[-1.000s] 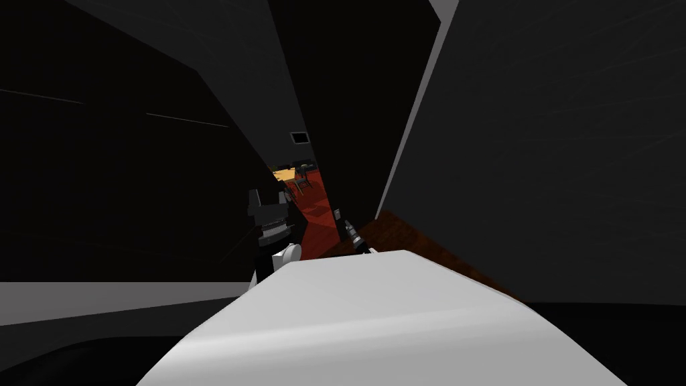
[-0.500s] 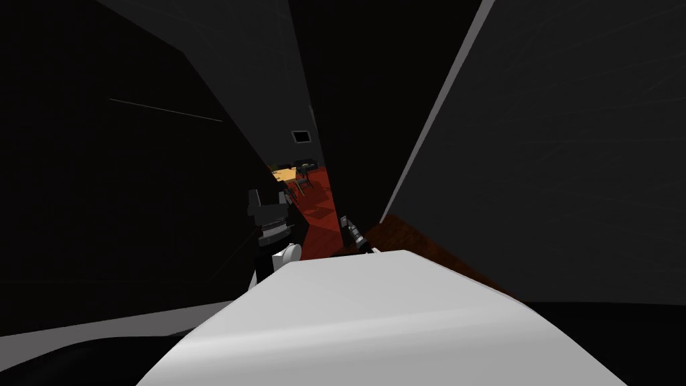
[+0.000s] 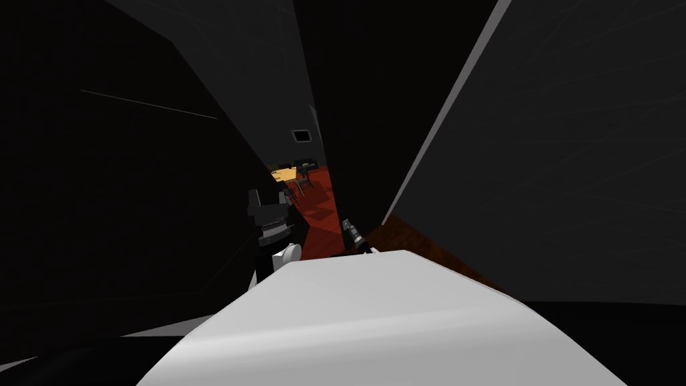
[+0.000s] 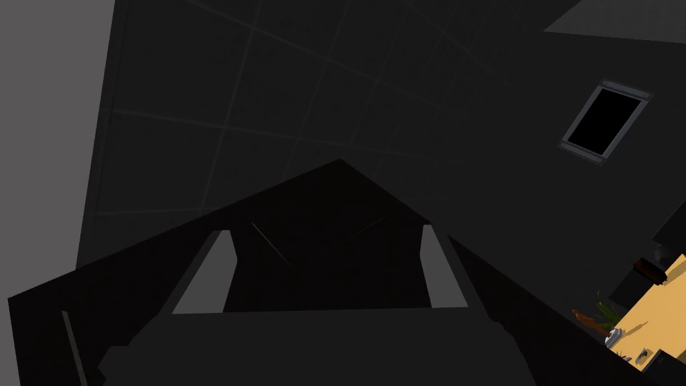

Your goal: Push the door open

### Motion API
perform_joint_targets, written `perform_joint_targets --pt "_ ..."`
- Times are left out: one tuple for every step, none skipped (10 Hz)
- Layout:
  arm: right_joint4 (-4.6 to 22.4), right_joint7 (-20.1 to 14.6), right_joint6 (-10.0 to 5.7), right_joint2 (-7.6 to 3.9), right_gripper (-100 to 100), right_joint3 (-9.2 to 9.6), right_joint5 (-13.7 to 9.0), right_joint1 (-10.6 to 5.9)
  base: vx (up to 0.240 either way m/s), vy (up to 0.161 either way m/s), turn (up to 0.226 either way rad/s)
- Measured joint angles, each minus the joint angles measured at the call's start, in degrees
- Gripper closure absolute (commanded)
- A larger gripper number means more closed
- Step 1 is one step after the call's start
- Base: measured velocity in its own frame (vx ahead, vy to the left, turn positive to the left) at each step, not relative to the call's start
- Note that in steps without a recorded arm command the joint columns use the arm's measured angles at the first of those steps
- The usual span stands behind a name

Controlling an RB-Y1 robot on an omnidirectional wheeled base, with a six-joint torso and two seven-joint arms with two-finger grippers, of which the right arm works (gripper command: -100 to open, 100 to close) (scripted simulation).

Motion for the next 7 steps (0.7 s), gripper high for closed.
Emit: perform_joint_targets --pt "0.06 0.01 0.08 -0.04 100 -0.01 0.00 0.04 -0.009 -0.004 0.003" --pt "0.10 0.01 0.16 -0.05 100 -0.03 0.00 0.03 0.000 0.000 0.000" --pt "0.09 0.01 0.16 -0.04 100 -0.01 0.00 0.04 0.000 0.000 0.000" --pt "0.09 0.00 0.13 -0.04 100 0.00 0.00 0.06 0.093 0.062 -0.019" --pt "0.00 -0.04 0.27 -0.39 100 -0.07 -0.05 0.35 0.145 0.084 -0.029" --pt "0.90 0.03 0.01 -0.44 100 -0.36 -0.18 0.10 0.155 0.096 -0.020" --pt "1.03 0.22 0.02 -0.51 100 -0.69 -0.31 0.08 0.152 0.131 -0.031"
